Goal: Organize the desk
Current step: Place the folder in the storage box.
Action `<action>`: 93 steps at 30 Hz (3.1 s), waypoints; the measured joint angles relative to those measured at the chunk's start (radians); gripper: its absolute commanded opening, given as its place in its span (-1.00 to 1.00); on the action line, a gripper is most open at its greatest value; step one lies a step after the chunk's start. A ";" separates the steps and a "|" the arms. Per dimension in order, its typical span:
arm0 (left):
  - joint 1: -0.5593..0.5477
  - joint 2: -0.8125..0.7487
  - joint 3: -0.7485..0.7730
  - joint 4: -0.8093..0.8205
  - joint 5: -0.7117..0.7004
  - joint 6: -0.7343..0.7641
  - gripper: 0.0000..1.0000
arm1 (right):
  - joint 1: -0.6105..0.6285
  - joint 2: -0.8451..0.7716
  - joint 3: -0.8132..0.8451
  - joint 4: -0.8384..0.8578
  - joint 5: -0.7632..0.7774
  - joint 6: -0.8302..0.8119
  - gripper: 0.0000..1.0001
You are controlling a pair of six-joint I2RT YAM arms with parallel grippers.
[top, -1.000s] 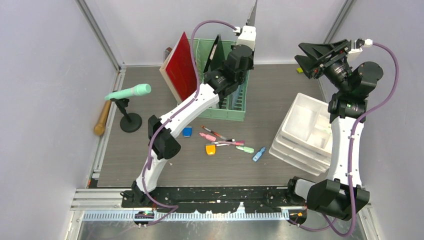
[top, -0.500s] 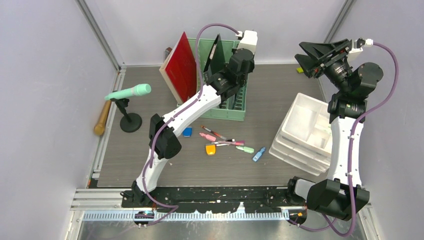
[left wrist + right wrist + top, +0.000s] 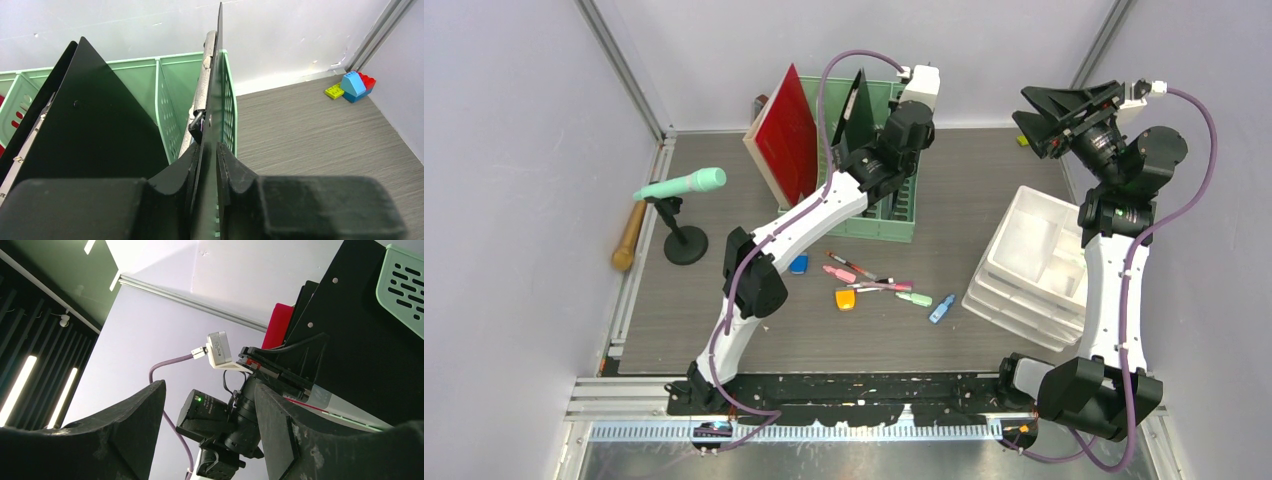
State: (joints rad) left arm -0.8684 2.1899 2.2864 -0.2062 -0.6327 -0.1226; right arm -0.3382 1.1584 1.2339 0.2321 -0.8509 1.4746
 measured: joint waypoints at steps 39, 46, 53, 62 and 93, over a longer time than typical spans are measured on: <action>-0.027 -0.029 -0.034 0.214 -0.158 0.181 -1.00 | 0.000 -0.029 -0.010 -0.020 0.001 -0.028 0.44; -0.029 -0.029 -0.034 0.204 -0.168 0.127 -0.87 | -0.002 -0.034 -0.021 -0.023 0.003 -0.032 0.45; -0.040 -0.011 -0.034 0.131 -0.179 0.053 -0.39 | -0.003 -0.036 -0.022 -0.023 0.004 -0.032 0.45; -0.063 -0.003 -0.034 0.138 -0.184 0.090 -0.10 | -0.003 -0.042 -0.033 -0.023 0.004 -0.033 0.46; -0.086 0.040 0.016 0.291 -0.077 0.332 -1.00 | -0.004 -0.068 -0.040 -0.023 0.011 -0.036 0.47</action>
State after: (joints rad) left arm -0.9546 2.2303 2.3028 0.0853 -0.7101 0.2096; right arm -0.3424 1.0908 1.1942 0.2089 -0.8398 1.4387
